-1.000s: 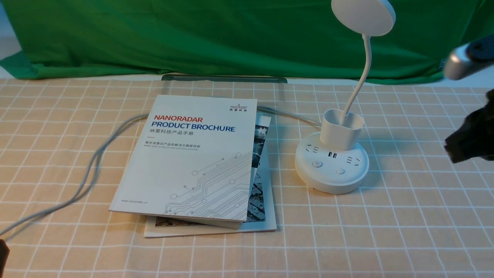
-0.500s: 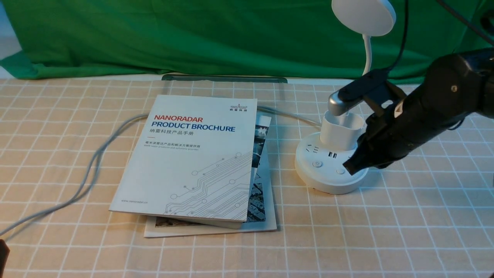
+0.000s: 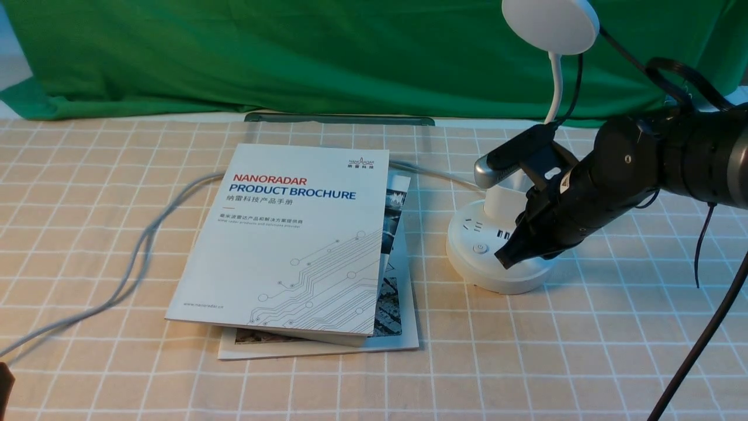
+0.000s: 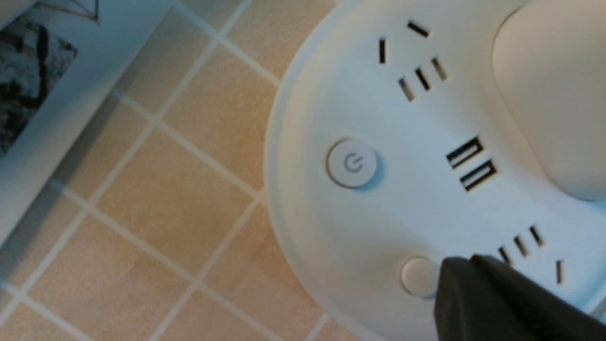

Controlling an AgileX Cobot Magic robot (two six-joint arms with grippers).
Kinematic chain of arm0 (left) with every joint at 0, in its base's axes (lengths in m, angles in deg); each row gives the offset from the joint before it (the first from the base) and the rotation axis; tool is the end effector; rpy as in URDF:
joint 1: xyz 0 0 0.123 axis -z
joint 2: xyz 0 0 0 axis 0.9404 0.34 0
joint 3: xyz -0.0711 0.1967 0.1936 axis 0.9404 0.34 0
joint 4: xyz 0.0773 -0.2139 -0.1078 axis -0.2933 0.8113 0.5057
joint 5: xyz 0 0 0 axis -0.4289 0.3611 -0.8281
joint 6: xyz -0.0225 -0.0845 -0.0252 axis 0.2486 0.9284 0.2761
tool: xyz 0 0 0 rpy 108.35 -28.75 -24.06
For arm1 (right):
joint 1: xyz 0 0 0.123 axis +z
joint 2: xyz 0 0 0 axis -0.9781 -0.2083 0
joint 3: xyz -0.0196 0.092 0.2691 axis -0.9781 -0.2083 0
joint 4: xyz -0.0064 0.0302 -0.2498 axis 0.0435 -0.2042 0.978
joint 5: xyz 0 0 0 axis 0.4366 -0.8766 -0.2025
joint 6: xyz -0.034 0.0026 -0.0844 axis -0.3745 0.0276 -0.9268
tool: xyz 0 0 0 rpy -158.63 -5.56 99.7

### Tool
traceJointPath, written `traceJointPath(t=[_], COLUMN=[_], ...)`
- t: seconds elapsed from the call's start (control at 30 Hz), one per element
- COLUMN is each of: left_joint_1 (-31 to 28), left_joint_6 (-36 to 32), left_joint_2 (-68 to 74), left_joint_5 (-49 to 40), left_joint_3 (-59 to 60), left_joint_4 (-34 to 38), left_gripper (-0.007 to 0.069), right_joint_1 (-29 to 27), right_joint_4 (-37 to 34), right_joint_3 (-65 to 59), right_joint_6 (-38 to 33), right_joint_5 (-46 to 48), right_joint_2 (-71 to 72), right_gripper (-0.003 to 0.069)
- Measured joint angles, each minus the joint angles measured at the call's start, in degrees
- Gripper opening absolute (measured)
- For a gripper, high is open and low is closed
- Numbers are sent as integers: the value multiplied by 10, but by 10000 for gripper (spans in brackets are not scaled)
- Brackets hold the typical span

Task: Turn on the table lamp on the light coffee tablecloth with your hand.
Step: 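Press the button on the base of the white desk lamp with the right gripper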

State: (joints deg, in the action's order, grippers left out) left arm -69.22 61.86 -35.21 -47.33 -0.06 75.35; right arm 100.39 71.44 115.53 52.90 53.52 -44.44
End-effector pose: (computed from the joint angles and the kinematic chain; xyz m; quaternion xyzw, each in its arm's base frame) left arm 0.0556 -0.0015 0.1919 -0.0113 0.7518 -0.0243 0.6588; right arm 0.3585 0.1518 0.1900 -0.3214 0.9166 0.0336 0.2354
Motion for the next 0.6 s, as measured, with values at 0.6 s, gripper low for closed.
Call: traceJointPath(t=[0.6], left_joint_1=[0], left_joint_6=[0], left_joint_2=[0], left_joint_5=[0], left_joint_3=[0], left_joint_4=[0], left_gripper=[21], right_joint_1=[0], right_joint_4=[0], right_joint_3=[1], right_joint_6=[0], right_joint_5=[-7], right_joint_2=[-17], right_gripper=[35])
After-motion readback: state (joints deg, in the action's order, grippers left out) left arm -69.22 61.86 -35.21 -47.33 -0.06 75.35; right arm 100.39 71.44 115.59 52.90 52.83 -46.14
